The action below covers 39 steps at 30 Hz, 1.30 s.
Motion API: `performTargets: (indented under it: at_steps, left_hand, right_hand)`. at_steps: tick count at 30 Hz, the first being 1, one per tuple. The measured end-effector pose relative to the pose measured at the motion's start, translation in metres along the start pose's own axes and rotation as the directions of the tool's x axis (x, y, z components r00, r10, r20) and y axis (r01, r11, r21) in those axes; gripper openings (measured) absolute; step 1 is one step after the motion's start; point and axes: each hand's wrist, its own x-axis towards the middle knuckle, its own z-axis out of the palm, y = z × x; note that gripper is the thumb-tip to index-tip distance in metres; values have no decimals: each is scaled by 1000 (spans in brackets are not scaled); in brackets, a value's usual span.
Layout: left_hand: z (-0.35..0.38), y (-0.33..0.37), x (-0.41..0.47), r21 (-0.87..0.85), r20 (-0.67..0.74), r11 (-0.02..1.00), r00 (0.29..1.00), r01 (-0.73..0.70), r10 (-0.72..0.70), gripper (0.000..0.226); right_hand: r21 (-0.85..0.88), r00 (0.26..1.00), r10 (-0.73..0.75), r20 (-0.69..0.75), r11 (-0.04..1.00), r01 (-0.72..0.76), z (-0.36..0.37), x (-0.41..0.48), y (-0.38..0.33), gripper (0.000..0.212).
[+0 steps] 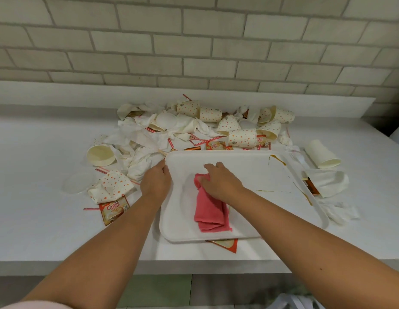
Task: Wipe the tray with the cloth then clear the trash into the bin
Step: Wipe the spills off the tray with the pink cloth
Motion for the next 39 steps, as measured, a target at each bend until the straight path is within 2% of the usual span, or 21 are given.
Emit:
performTargets:
  at_steps: [4,7,10,14,17,19,23,25,29,32,39]
  left_hand:
    - [-6,11,-3,202,-82,979,996,-1,18,35]
    - [-6,31,-7,199,-97,977,990,-79,100,28]
    - [-7,60,-15,76,52,991,993,-113,109,28]
    - [-4,88,-30,106,320,990,946,-90,51,44]
    - [0,99,-41,154,393,983,919,-100,32,56]
    - [5,101,-46,175,405,976,913,-130,49,54]
    - [15,98,-50,107,351,983,930,-152,105,33]
    - [20,97,-51,73,306,983,942,-170,140,31]
    - [29,95,-52,42,261,973,943,-227,209,31]
    - [36,93,-54,-18,291,951,908,-309,301,28]
    - [35,97,-58,-166,378,854,768,-493,517,29]
  right_hand:
    - [-154,996,36,-79,987,-47,-28,-8,21,44]
    - [-233,986,104,-132,963,-133,-48,-13,45,36]
    - [-230,961,186,-203,945,-232,-59,-13,80,37]
    - [-137,917,281,-284,935,-328,-69,-17,132,38]
    - [-82,882,362,-301,912,-402,-69,-20,165,36]
    - [-66,873,396,-286,900,-431,-66,-21,181,35]
    - [-28,869,439,-226,889,-457,-59,-19,203,26]
    - [12,865,462,-194,883,-469,-57,-18,210,25]
    - [77,881,420,-218,907,-414,-55,-16,222,28]
    - [103,899,383,-214,924,-369,-55,-16,229,29]
    - [114,939,319,-127,945,-306,-59,-13,237,26]
